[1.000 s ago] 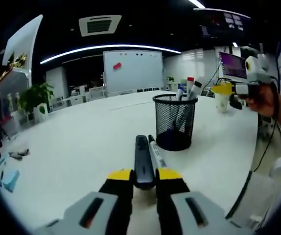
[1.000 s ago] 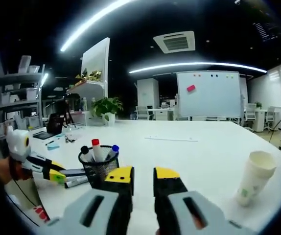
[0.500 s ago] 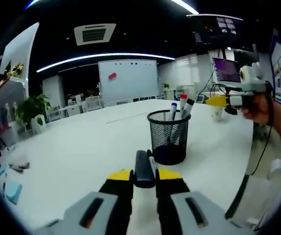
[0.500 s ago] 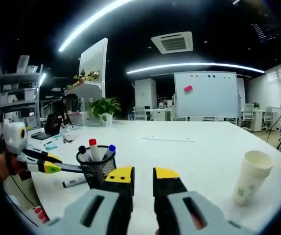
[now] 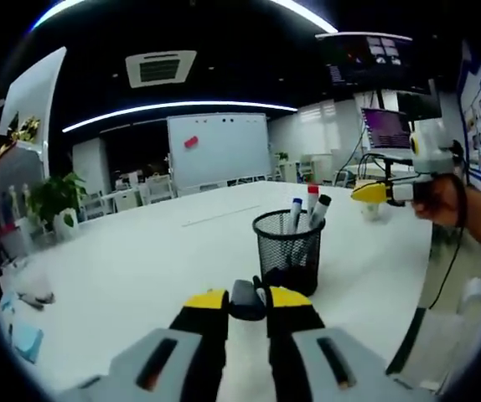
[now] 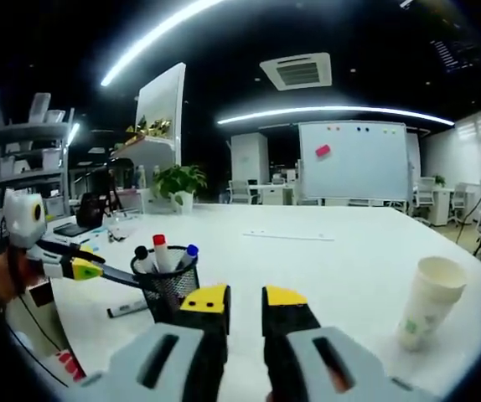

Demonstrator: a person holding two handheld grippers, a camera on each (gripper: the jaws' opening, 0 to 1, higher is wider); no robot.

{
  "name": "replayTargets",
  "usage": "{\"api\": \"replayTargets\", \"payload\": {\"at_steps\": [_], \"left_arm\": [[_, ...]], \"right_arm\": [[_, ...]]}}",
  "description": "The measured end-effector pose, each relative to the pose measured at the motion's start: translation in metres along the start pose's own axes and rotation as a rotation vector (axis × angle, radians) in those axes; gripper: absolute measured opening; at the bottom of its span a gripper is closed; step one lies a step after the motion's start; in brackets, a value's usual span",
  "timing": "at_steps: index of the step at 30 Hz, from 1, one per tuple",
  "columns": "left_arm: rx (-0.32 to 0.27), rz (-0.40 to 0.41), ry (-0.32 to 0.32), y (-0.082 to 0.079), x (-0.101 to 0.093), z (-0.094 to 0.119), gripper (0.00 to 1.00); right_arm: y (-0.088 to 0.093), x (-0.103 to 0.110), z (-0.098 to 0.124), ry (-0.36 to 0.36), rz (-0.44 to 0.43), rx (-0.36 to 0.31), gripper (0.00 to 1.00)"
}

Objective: Place the scattered laser pointers and whiteboard markers into the pen holder and stack the scattered paper cups together

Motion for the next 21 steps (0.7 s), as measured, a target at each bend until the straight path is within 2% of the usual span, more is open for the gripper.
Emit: {"api": "replayTargets", "payload": {"at_steps": [12, 21], "left_arm": [[-0.026, 0.012, -0.004, -0.012, 0.005, 0.0, 0.18], [-0.043, 0.004, -0.006, -0.021, 0.008, -0.002, 0.18]], "right_arm": [[0.009, -0.002, -0.001, 0.002, -0.006, 0.015, 0.16], [0.008, -0.001, 0.001, 0.008, -0.009, 0.011, 0.16]]}}
Point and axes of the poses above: the point that each gripper's makers call its tool centre point, and the gripper's own axes: z roughly backward along the fingers, x roughly to its left, y roughly out of its underside, the point moved 2 cm from there along z, roughly backward along the fingers, and after that the axes turned 4 degrees about -y, right-handed, at the moved point
